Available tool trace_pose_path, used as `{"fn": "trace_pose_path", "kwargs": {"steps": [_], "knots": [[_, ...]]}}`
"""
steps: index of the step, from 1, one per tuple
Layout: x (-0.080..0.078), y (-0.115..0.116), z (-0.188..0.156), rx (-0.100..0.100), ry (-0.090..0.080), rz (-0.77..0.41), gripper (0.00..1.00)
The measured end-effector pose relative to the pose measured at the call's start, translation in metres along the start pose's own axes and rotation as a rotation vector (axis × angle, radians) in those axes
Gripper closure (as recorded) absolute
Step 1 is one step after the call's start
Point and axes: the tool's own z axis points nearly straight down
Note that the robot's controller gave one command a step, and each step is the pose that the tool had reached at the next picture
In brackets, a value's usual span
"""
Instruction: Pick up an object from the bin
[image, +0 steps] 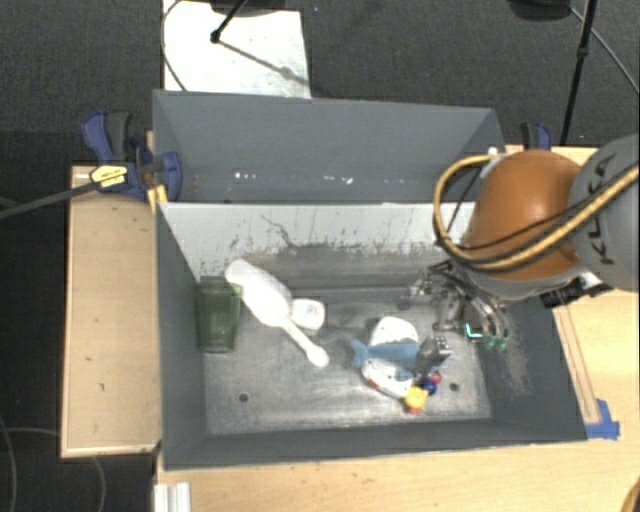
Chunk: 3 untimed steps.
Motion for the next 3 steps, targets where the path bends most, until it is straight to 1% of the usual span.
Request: {"fn": "trace_pose_path", "kwargs": {"steps": [1, 2, 3], "knots": [[-0.002, 0.0, -0.003, 0.0, -0.007, 0.0, 0.0], [-0.046, 0.047, 0.084, -0.003, -0.019, -0.551, 1.0], [-0.046, 0.047, 0.084, -0.003, -0.021, -0.55, 1.0]]}}
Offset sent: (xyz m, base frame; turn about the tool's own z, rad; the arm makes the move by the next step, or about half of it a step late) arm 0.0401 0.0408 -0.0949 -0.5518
